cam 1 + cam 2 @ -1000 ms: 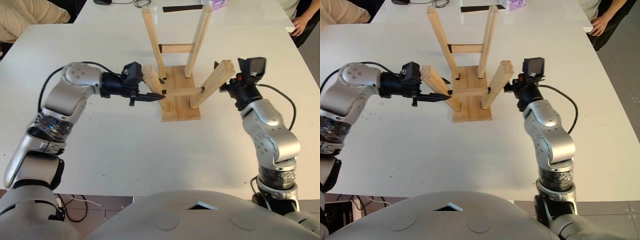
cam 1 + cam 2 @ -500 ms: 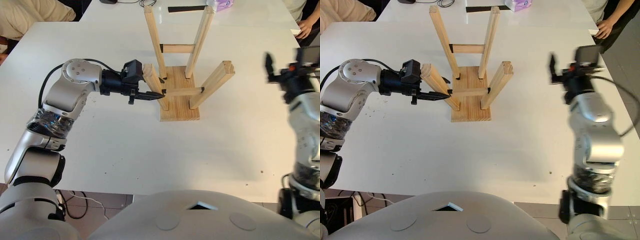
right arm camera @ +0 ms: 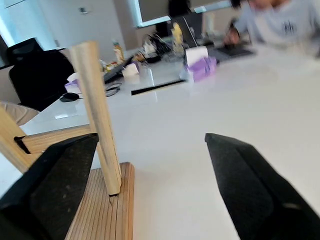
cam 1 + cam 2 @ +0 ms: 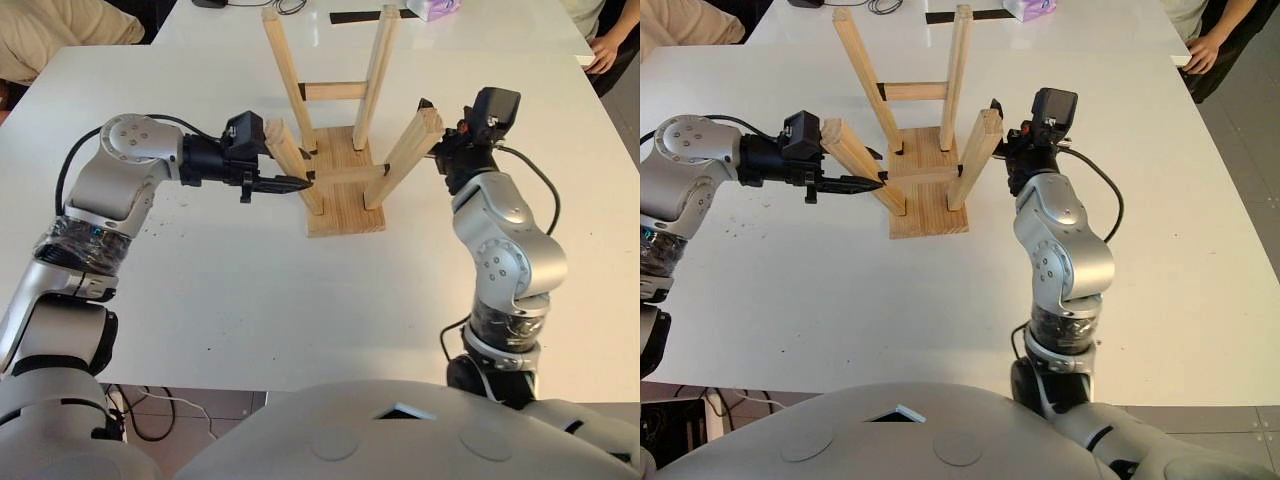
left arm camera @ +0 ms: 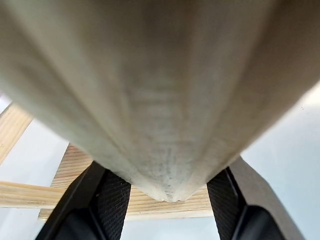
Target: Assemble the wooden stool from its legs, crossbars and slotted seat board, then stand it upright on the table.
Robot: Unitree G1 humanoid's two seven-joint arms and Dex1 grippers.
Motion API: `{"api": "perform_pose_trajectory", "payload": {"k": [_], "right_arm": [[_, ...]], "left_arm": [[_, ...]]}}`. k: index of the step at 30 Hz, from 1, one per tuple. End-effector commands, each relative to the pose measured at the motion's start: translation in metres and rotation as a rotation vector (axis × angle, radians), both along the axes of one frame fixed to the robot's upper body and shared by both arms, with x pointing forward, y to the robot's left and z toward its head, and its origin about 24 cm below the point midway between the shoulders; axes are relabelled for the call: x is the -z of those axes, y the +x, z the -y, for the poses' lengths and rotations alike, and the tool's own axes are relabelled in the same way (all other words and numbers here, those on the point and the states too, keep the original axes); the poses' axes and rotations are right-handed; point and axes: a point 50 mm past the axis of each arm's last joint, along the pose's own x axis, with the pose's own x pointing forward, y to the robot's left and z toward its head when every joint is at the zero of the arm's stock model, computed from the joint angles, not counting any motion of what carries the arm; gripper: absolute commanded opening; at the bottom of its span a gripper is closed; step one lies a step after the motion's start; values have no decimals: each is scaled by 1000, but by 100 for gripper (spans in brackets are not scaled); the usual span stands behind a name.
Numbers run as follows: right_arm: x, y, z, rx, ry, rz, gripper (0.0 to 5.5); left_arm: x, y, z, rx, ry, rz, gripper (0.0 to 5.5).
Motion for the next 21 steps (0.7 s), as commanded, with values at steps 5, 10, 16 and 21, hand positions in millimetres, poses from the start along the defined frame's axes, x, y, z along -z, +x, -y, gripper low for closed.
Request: {"api": "perform_pose_trajectory", "payload": {"k": [5,10,16,21], "right_arm": [[-53,-2,-15,-295,-90,247,397],[-41,8,20,-192,-219,232,400],[-37,10,40,-144,-257,240,400],[-31,7,73,-64,-337,221,400]], "left_arm": [[81,-26,24,-8,259,-226,206],[74,-27,33,-71,139,-211,242],[66,-20,36,-152,88,-203,331],[66,-29,29,-131,92,-227,391]]}}
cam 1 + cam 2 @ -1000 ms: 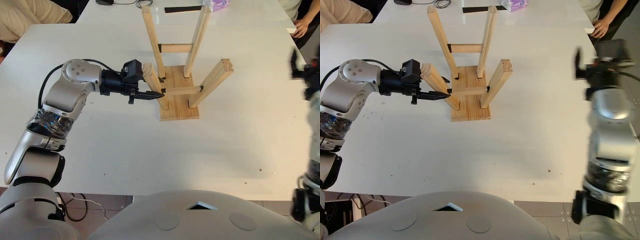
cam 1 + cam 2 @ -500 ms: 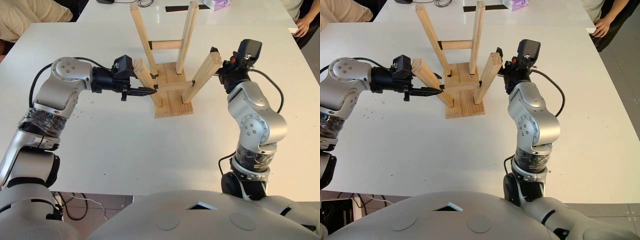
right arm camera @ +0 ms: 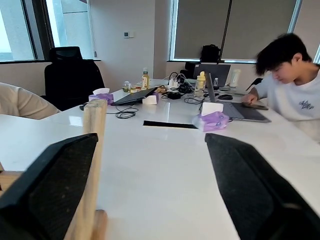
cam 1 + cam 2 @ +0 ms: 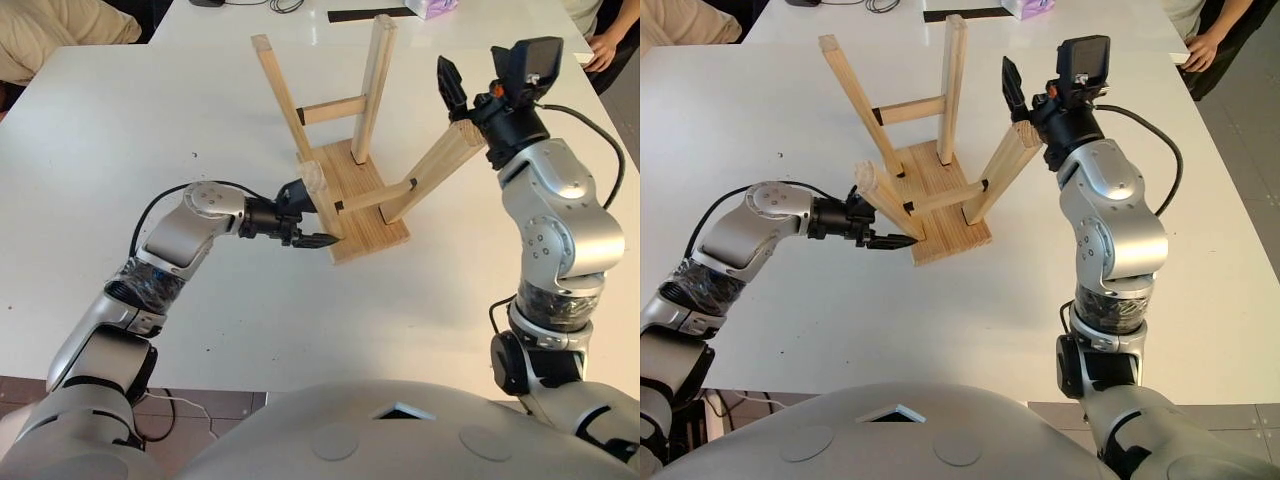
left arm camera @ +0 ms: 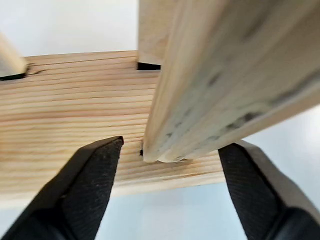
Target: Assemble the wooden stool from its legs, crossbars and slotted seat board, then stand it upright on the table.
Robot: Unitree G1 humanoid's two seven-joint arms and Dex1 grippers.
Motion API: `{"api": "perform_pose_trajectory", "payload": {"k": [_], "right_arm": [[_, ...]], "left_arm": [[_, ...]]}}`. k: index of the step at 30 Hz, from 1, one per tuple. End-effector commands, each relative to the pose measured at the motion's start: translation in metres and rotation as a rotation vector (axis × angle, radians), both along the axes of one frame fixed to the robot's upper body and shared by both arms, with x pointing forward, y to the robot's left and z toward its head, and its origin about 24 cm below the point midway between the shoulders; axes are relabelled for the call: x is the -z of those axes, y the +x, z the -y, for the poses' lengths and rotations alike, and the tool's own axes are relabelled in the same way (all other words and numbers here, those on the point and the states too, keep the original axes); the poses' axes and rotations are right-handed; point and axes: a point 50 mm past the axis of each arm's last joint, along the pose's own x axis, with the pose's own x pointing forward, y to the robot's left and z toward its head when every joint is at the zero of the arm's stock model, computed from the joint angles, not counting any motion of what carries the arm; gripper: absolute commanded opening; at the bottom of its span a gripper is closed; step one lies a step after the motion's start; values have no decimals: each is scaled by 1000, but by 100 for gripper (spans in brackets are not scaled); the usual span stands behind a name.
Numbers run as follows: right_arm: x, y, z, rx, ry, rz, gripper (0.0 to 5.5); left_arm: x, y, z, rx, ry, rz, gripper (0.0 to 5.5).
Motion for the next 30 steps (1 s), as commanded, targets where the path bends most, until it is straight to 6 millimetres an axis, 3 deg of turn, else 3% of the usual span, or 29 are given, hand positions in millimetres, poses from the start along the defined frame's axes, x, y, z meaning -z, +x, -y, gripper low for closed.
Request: {"api": "perform_pose_trajectory", "payload": {"k": [1,4,6,8,12,14,18,20,30], "right_arm": [[9,-5,34,96,-79,-21,400],[21,-17,59,140,-191,-80,400],[33,-28,69,76,-292,-174,400],[50,-52,72,-82,-423,-299,400],[75,-105,69,-476,-580,-569,400],[82,-120,64,-613,-598,-635,400],[91,-124,44,-752,-558,-633,400],[97,-122,35,-769,-552,-622,400],[108,-127,30,-706,-514,-614,400]], "left_arm": [[-5,-10,-8,35,2,-15,391],[-5,-21,-9,72,-23,-63,391],[-3,-29,-10,88,-25,-80,391],[0,-38,-9,115,-37,-108,391],[11,-56,4,136,-76,-151,391],[13,-60,19,144,-116,-152,391],[8,-59,60,181,-231,-143,391],[5,-59,66,199,-244,-137,391],[-1,-58,-31,115,-22,-128,391]]}}
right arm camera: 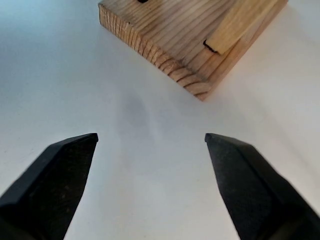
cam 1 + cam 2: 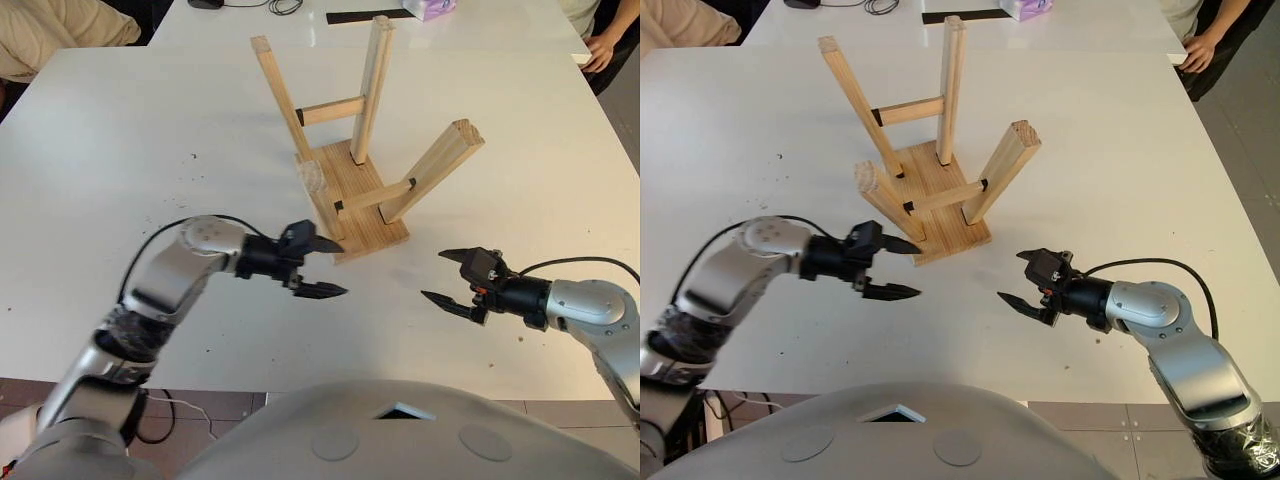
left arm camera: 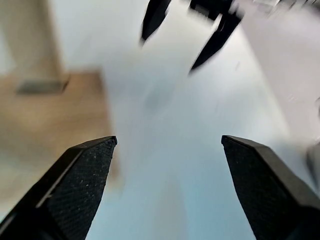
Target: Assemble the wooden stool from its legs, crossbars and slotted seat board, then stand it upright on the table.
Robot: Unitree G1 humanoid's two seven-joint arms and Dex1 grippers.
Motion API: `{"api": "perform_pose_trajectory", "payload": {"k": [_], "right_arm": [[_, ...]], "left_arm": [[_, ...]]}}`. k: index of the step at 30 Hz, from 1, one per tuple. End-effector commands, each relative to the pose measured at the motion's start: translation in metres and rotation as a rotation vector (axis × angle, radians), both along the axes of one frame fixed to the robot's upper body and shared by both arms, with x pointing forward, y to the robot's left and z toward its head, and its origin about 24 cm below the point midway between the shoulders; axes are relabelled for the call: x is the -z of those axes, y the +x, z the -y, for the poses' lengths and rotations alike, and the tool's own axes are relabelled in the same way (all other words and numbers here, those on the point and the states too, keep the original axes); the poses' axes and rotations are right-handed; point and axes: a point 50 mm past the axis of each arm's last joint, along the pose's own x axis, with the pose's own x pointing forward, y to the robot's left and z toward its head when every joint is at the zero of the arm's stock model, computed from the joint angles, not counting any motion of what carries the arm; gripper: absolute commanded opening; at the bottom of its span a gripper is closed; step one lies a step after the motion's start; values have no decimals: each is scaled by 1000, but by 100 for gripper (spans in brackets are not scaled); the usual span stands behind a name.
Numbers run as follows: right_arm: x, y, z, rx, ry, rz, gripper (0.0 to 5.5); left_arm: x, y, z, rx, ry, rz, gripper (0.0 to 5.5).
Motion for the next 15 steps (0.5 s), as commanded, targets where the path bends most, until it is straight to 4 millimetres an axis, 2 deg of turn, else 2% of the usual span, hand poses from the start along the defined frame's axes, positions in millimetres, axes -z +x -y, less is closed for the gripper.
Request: {"api": "perform_pose_trajectory", "payload": {"k": [1,5,9,11,15], "right_arm": [[0,2,-1,29,2,31,400],[2,2,1,51,-11,38,400],[7,2,3,42,-45,31,400],[10,2,2,33,-59,26,400],[13,-2,-2,28,-47,9,400]], "left_arm": [[-2,8,-27,-99,22,-19,371],[11,55,-41,-349,105,170,315],[15,78,-35,-401,118,367,315],[13,84,-23,-405,56,417,315],[9,78,-1,-326,-67,415,315]]}}
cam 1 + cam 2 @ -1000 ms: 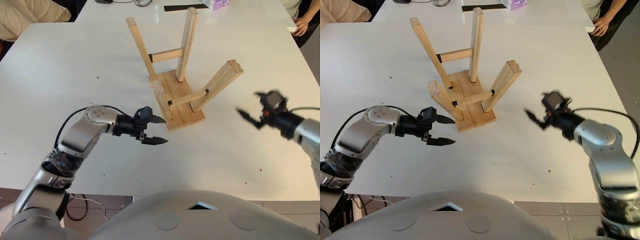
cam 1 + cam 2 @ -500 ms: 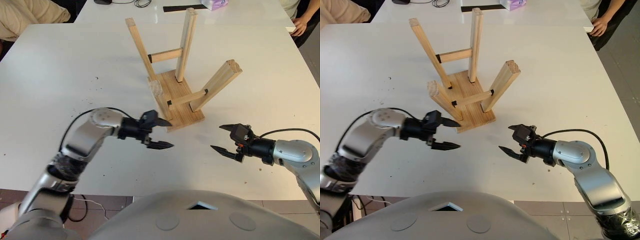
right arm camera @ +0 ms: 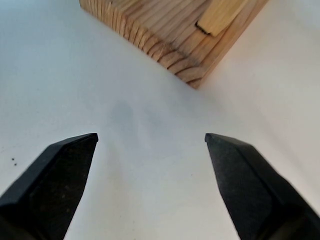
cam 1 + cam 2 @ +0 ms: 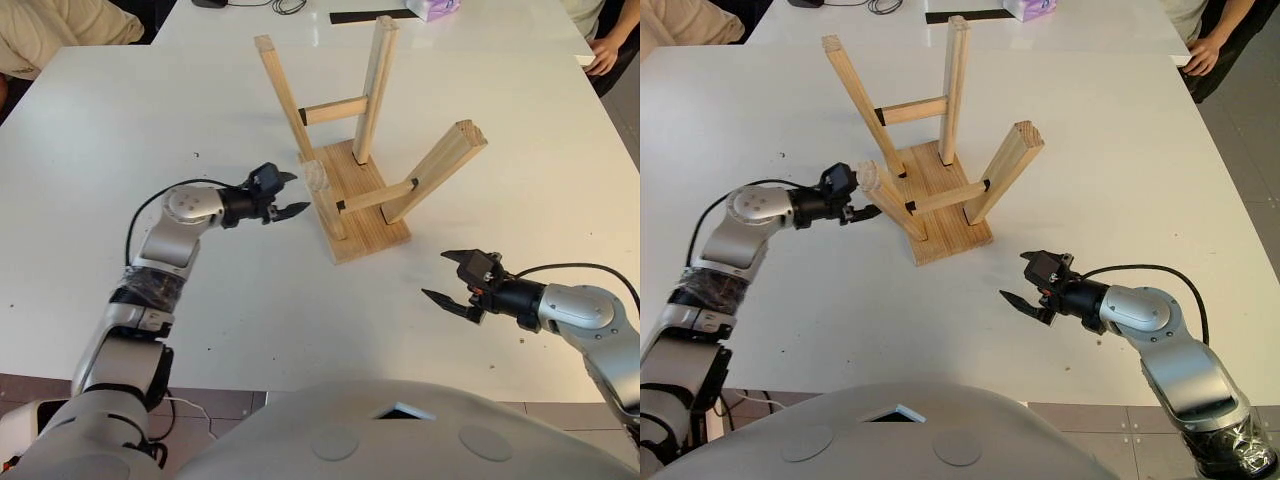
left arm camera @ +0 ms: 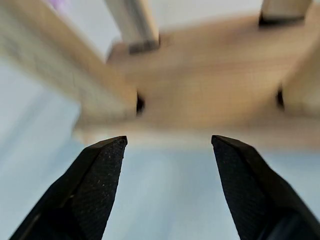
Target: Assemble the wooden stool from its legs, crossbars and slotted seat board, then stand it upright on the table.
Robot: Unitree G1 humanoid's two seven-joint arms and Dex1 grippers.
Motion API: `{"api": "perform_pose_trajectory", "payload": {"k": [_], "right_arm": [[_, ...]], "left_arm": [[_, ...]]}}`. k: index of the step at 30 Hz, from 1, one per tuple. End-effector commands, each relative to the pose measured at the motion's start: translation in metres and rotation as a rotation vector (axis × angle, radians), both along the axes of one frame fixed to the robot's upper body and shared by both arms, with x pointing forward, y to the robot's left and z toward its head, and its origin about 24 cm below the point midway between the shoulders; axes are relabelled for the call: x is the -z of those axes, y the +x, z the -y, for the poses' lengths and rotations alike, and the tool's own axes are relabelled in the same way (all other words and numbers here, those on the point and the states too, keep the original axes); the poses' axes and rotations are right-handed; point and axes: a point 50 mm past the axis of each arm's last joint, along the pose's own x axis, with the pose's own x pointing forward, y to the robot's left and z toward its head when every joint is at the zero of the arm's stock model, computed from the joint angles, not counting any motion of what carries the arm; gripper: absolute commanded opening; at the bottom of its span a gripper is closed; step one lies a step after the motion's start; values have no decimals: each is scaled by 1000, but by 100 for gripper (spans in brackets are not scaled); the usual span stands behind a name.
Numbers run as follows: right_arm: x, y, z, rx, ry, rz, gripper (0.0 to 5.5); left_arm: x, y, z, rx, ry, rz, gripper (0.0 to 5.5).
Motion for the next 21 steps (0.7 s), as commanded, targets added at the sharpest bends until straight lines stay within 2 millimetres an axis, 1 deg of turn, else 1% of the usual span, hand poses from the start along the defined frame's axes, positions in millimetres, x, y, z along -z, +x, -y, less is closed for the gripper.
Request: {"api": "perform_pose_trajectory", "payload": {"k": [1,5,9,12,14,16,18,19,21], "right_arm": [[4,-4,-3,-8,-4,-15,400],[12,-8,-9,-3,4,-36,400],[20,-2,-21,53,27,-24,400],[27,5,-30,135,44,-5,400],[30,9,-32,180,45,1,400],[33,15,-27,237,29,13,400],[35,21,-17,281,-2,28,400],[36,22,-13,292,-15,32,400],[35,26,-2,321,-46,48,400]], "left_arm": [[-6,-6,18,103,-72,25,315],[0,-28,32,225,-120,-41,315],[21,-54,36,290,-72,-131,315],[30,-64,49,326,-66,-145,315],[28,-65,64,340,-103,-135,315],[21,-66,82,355,-164,-129,315],[16,-68,94,370,-208,-129,315],[15,-69,96,377,-217,-129,315],[12,-70,93,369,-227,-137,315]]}}
